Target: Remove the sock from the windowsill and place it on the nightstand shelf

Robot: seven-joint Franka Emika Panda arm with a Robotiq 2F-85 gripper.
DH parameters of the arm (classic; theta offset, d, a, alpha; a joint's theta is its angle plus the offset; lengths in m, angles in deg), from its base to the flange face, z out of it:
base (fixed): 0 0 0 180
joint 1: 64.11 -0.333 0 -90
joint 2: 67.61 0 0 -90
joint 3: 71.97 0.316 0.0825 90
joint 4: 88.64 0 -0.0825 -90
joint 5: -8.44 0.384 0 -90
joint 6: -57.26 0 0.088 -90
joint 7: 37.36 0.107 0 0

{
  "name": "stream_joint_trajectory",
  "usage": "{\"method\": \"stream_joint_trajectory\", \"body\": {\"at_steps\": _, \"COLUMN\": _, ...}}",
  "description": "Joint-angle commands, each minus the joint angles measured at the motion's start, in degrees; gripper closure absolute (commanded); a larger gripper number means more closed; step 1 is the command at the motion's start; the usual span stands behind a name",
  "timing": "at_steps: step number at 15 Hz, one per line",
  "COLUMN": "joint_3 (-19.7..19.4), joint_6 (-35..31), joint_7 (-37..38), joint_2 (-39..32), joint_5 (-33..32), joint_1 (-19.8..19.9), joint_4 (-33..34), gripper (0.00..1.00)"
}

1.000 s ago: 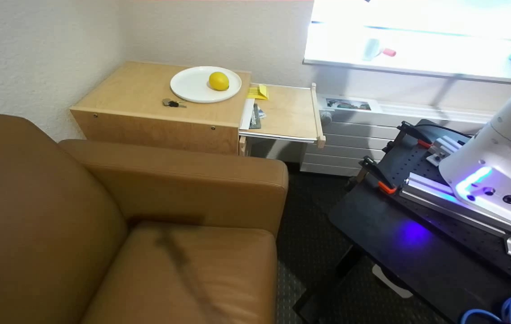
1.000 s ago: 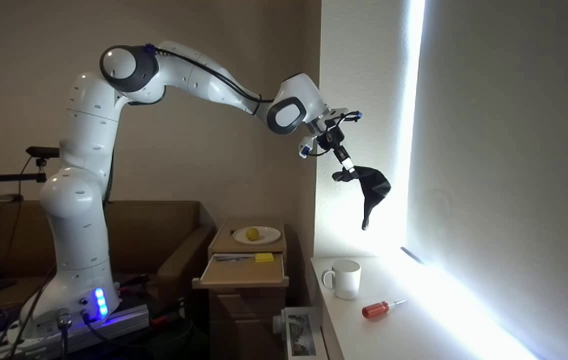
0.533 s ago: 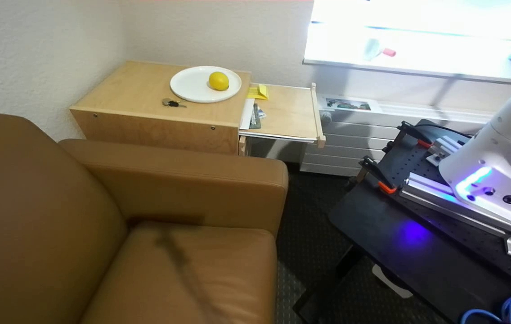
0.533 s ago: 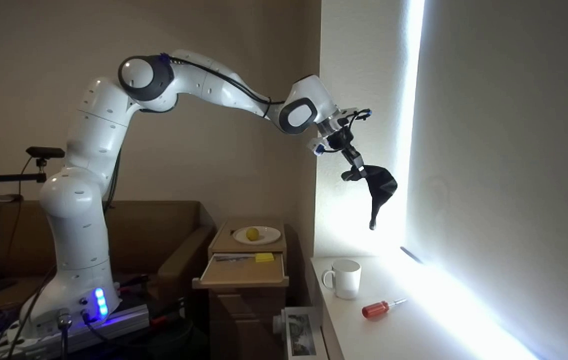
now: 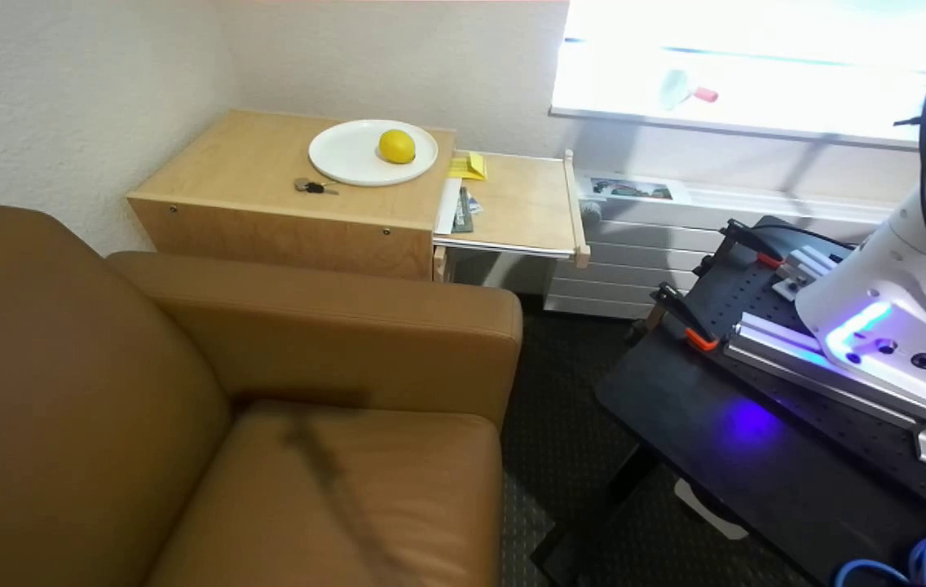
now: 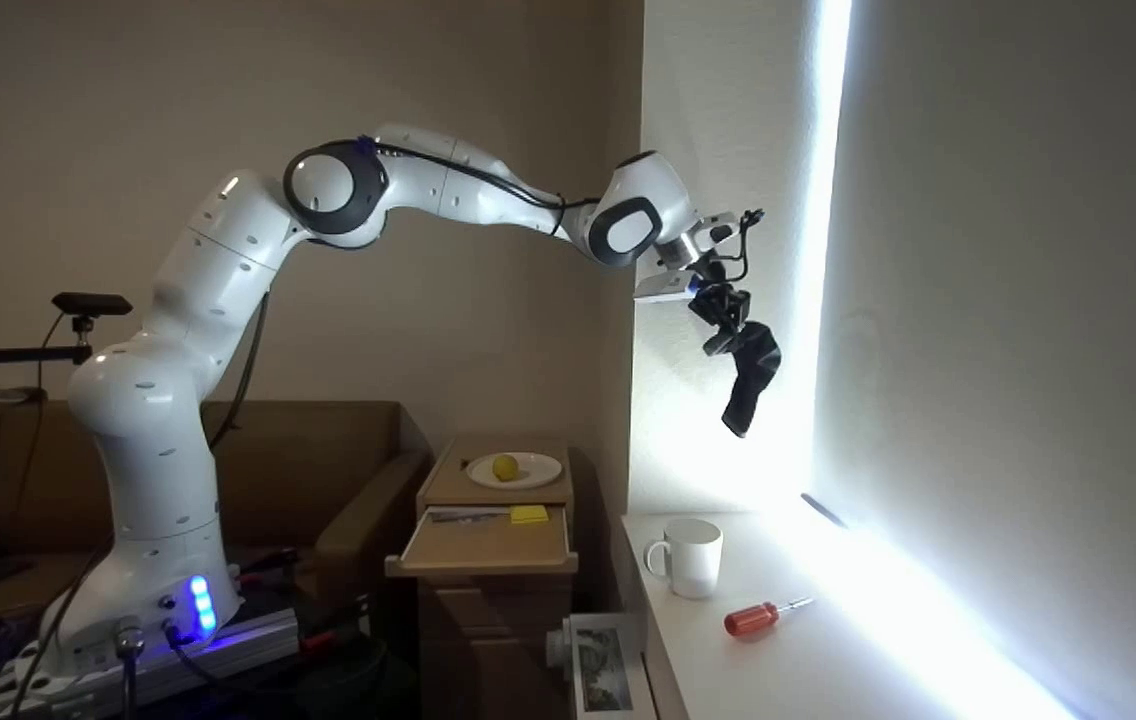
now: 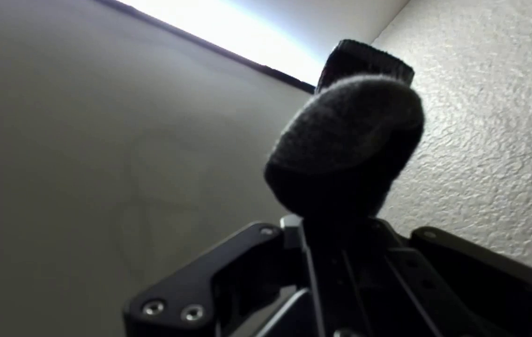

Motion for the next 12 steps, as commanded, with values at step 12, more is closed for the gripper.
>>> {"method": "stream_joint_trajectory", "body": {"at_steps": 12, "joint_3": 0.5, "joint_6": -13.0, "joint_7": -11.9, "joint_2": 1.8, "joint_5": -5.7, "joint_1": -0.2, "joint_4": -13.3, "gripper": 0.98}}
